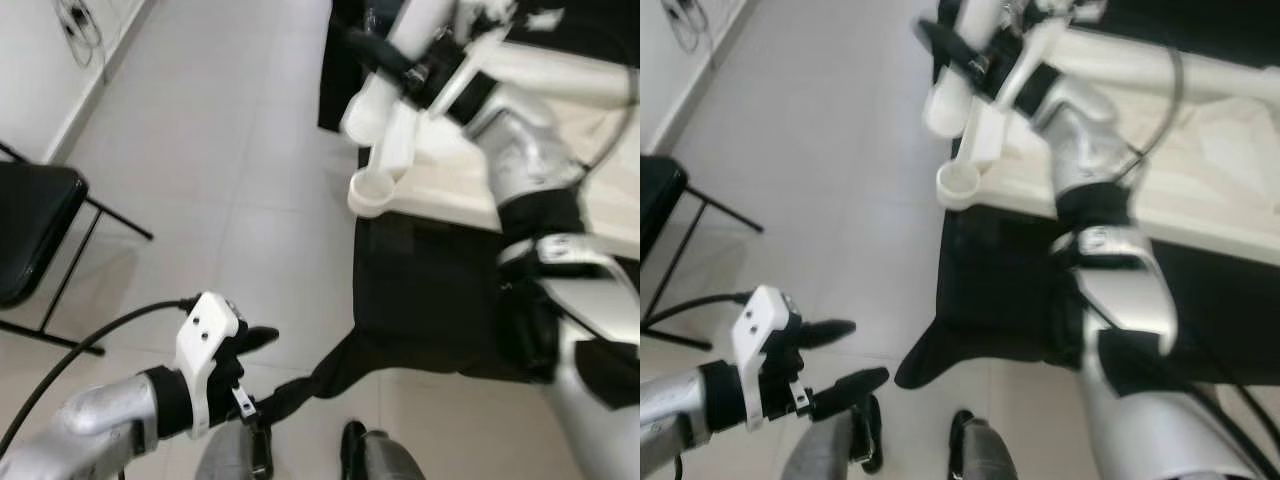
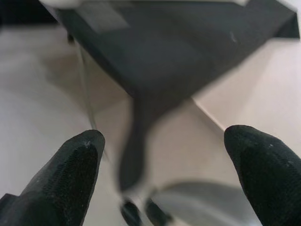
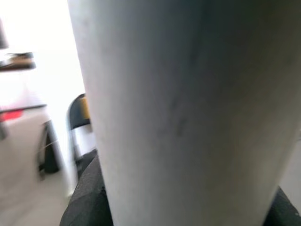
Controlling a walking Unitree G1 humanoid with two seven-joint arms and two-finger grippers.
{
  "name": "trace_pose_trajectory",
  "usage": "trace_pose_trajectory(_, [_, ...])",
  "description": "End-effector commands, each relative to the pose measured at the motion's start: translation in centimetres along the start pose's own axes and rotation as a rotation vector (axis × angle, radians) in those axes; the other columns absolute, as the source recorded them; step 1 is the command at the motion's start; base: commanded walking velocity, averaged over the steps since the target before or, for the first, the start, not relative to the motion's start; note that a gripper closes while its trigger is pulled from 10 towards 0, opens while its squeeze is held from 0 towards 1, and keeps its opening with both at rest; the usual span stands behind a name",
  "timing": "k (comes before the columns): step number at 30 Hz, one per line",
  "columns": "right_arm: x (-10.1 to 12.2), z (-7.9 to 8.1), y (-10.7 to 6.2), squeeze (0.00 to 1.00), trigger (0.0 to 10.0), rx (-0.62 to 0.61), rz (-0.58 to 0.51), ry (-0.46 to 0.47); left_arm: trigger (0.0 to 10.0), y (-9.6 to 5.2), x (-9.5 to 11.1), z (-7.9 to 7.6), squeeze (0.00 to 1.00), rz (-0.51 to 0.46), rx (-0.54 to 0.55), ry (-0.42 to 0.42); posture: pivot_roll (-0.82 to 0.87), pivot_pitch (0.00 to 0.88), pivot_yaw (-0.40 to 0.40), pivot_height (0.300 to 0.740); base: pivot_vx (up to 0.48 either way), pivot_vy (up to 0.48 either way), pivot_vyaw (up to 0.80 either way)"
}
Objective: Building children table
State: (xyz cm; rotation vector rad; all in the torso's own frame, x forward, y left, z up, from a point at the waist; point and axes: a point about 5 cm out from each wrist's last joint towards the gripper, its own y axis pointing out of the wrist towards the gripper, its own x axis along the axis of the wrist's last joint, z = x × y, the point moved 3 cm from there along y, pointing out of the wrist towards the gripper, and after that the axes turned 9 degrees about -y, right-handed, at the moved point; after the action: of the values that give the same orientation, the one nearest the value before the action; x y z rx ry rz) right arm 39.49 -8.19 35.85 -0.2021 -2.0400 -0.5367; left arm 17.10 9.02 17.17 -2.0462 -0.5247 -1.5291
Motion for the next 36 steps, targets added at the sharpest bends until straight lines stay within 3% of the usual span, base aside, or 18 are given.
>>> trace_pose_trajectory(1, [0.7, 0.2, -0.1, 0.00, 10.0, 0.037, -0.026, -0.020, 10.0, 0.1, -1.1, -0.7, 0.00, 0.033, 0.028, -0.005, 0.12, 0.349, -0.050, 0.740, 0.000, 0.000, 0.00])
trace_pose_trajectory(3, [0.5, 0.5, 0.1, 0.00, 10.0, 0.049, -0.021, -0.015, 10.0, 0.1, -1.5, -0.9, 0.00, 0.032, 0.084, 0.019, 0.12, 0.356, -0.054, 0.740, 0.000, 0.000, 0.00])
trace_pose_trajectory(4, [0.2, 0.7, 0.3, 0.00, 10.0, 0.061, -0.014, -0.008, 10.0, 0.0, -1.3, 0.0, 0.00, 0.010, 0.218, 0.118, 0.12, 0.369, -0.057, 0.740, 0.000, 0.000, 0.00])
trace_pose_trajectory(5, [0.1, 0.8, 0.4, 0.00, 10.0, 0.069, -0.013, -0.006, 10.0, -0.3, -1.1, 0.3, 0.00, 0.003, 0.268, 0.158, 0.12, 0.369, -0.057, 0.740, 0.000, 0.000, 0.00])
trace_pose_trajectory(9, [0.1, 0.8, 0.4, 0.00, 10.0, 0.077, -0.013, -0.003, 10.0, -0.6, -0.8, 0.6, 0.00, -0.011, 0.309, 0.189, 0.12, 0.375, -0.057, 0.740, 0.000, 0.000, 0.00])
trace_pose_trajectory(10, [-0.1, 1.0, 0.3, 0.00, 10.0, 0.098, -0.012, 0.004, 10.0, -1.3, -0.3, 1.4, 0.00, -0.047, 0.410, 0.265, 0.12, 0.387, -0.060, 0.740, 0.000, 0.000, 0.00])
trace_pose_trajectory(11, [-0.1, 1.0, 0.3, 0.00, 10.0, 0.098, -0.012, 0.004, 10.0, -1.3, -0.3, 1.4, 0.00, -0.047, 0.410, 0.265, 0.12, 0.387, -0.060, 0.740, 0.000, 0.000, 0.00])
trace_pose_trajectory(13, [-0.6, 1.3, 0.2, 0.00, 10.0, 0.121, 0.002, 0.017, 10.0, -2.3, 0.5, 2.9, 0.00, -0.093, 0.581, 0.408, 0.13, 0.400, -0.057, 0.740, 0.000, 0.000, 0.00])
trace_pose_trajectory(15, [-1.8, 0.7, 0.5, 0.00, 10.0, 0.035, 0.076, -0.002, 10.0, -2.6, 1.0, 3.6, 0.00, -0.120, 0.659, 0.472, 0.13, 0.408, -0.054, 0.740, 0.000, 0.000, 0.00])
trace_pose_trajectory(17, [-2.2, 0.2, 0.7, 0.00, 10.0, -0.028, 0.109, -0.015, 10.0, -2.5, 1.2, 3.7, 0.00, -0.126, 0.670, 0.498, 0.13, 0.410, -0.052, 0.740, 0.000, 0.000, 0.00])
trace_pose_trajectory(21, [-2.1, -0.7, 0.7, 0.00, 10.0, -0.111, 0.112, -0.014, 10.0, -2.5, 1.2, 4.4, 0.00, -0.122, 0.696, 0.494, 0.13, 0.407, -0.051, 0.740, 0.000, 0.000, 0.00])
trace_pose_trajectory(28, [-1.6, -2.0, -0.2, 0.00, 10.0, -0.246, 0.058, 0.037, 10.0, -2.6, 2.3, 6.3, 0.00, -0.188, 0.781, 0.396, 0.14, 0.351, -0.053, 0.740, 0.000, 0.000, 0.00])
trace_pose_trajectory(31, [-1.8, -2.4, -2.0, 0.00, 10.0, -0.378, 0.016, 0.071, 10.0, -2.3, 5.6, 8.2, 0.00, -0.333, 0.816, 0.357, 0.13, 0.275, -0.055, 0.740, 0.320, 0.000, 0.00])
trace_pose_trajectory(33, [-2.0, -2.4, -2.4, 0.00, 10.0, -0.410, 0.010, 0.088, 10.0, -2.2, 6.4, 8.6, 0.00, -0.365, 0.823, 0.359, 0.13, 0.267, -0.055, 0.740, 0.480, 0.000, 0.00])
trace_pose_trajectory(35, [-2.1, -2.2, -2.7, 0.00, 10.0, -0.434, 0.000, 0.096, 10.0, -2.0, 7.2, 8.9, 0.00, -0.394, 0.829, 0.370, 0.13, 0.243, -0.055, 0.740, 0.480, 0.000, 0.00])
trace_pose_trajectory(36, [-2.0, -1.3, -3.2, 0.00, 10.0, -0.474, -0.029, 0.117, 10.0, -1.6, 8.3, 9.1, 0.00, -0.450, 0.824, 0.377, 0.12, 0.203, -0.045, 0.740, 0.000, 0.000, 0.00])
